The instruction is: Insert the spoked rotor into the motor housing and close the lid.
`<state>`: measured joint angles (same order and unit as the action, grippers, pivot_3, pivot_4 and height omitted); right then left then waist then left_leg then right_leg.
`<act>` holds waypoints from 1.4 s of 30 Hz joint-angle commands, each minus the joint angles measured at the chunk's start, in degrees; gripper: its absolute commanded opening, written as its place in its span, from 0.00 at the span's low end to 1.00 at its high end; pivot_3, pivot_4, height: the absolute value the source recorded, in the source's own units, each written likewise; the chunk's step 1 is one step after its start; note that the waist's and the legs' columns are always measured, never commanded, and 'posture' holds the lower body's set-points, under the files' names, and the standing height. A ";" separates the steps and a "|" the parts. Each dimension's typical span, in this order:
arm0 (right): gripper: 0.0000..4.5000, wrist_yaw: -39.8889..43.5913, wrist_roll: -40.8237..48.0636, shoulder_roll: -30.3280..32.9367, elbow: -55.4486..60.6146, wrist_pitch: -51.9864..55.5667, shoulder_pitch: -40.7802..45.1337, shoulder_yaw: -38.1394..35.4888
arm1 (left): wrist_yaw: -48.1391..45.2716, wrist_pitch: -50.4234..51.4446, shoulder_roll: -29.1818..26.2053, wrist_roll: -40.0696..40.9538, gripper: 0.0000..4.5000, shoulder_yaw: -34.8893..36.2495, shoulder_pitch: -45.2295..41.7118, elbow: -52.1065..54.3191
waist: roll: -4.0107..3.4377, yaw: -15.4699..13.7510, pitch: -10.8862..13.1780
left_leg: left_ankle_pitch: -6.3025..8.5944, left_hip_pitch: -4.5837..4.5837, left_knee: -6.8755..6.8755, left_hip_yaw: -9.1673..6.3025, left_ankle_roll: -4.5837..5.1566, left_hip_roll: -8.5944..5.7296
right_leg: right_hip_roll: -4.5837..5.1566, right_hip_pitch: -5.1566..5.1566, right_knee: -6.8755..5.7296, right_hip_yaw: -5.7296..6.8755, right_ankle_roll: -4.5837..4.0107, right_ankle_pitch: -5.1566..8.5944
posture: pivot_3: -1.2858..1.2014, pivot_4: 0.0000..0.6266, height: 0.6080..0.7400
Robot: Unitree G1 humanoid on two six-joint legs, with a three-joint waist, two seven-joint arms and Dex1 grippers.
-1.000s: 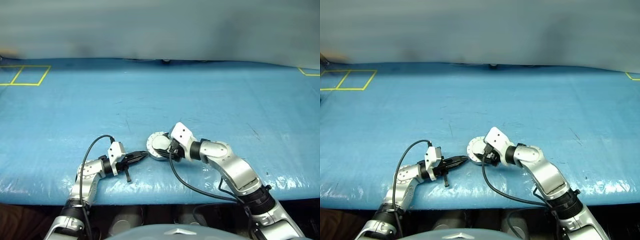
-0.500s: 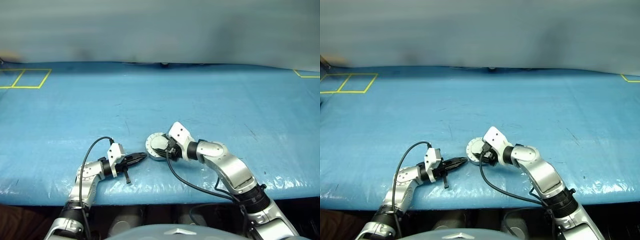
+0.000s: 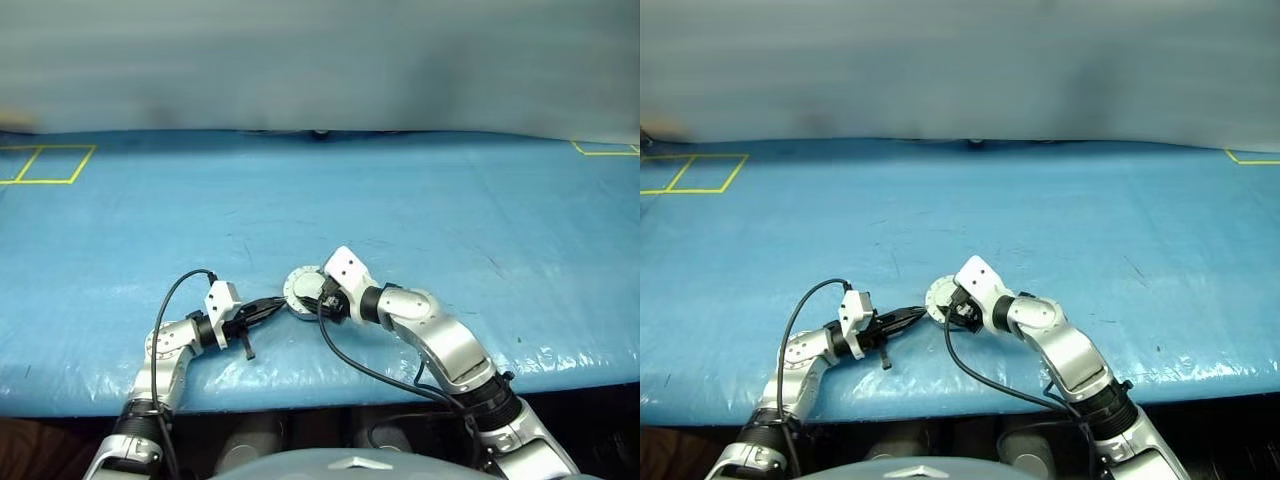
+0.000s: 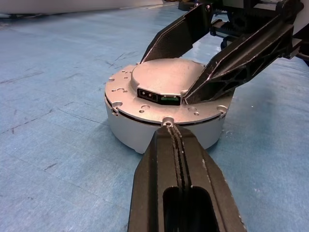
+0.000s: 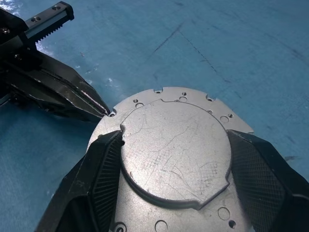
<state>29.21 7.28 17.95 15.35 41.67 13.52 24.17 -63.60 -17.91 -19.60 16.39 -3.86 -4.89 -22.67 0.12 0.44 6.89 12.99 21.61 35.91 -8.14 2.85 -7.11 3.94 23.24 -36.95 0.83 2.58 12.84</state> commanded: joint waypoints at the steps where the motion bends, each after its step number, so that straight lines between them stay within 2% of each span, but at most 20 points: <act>1: 0.67 -1.46 -2.46 0.96 -9.05 6.02 -3.02 2.53 | 0.01 -0.62 0.40 0.36 0.00 -0.14 -0.34 1.04 | -0.10 0.08 -0.12 | 0.00 0.00 0.00 0.00 0.00 0.00 | 0.00 0.00 0.00 -0.01 0.00 0.00 | 0.52 0.24 1.00; 16: 0.67 -1.21 -2.39 2.19 -6.42 6.40 -3.72 2.87 | 4.65 -4.37 2.84 0.13 0.00 1.98 -3.07 -1.38 | -0.15 0.11 -0.22 | 0.00 0.00 0.00 0.00 -0.01 0.00 | 0.01 0.02 0.03 -0.01 0.02 -0.01 | 0.52 0.24 1.00; 30: 0.67 -1.83 -2.11 1.52 -4.83 6.43 -4.22 2.62 | 4.58 -2.26 1.61 -4.36 0.00 -2.56 -2.60 -1.37 | -0.17 0.03 -0.23 | 0.06 0.01 -0.07 0.00 -0.09 0.00 | 0.01 0.04 0.08 -0.02 -0.01 0.02 | 0.52 0.24 1.00; 42: 0.67 -2.42 -0.63 0.47 -2.47 6.66 -4.95 0.74 | 5.01 -1.75 1.43 -5.30 0.00 -3.80 -1.91 -1.28 | -0.15 -0.31 -0.24 | 0.06 0.01 -0.23 0.00 -0.10 0.00 | 0.04 0.08 0.12 -0.02 -0.08 0.07 | 0.52 0.24 1.00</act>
<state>27.71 7.32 17.76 17.83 42.66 11.40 23.69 -58.35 -20.51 -18.16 13.42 -5.18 -7.63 -23.98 -0.03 0.13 6.65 13.05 21.62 35.66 -8.14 2.75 -7.11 3.98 23.32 -36.83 0.81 2.48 12.92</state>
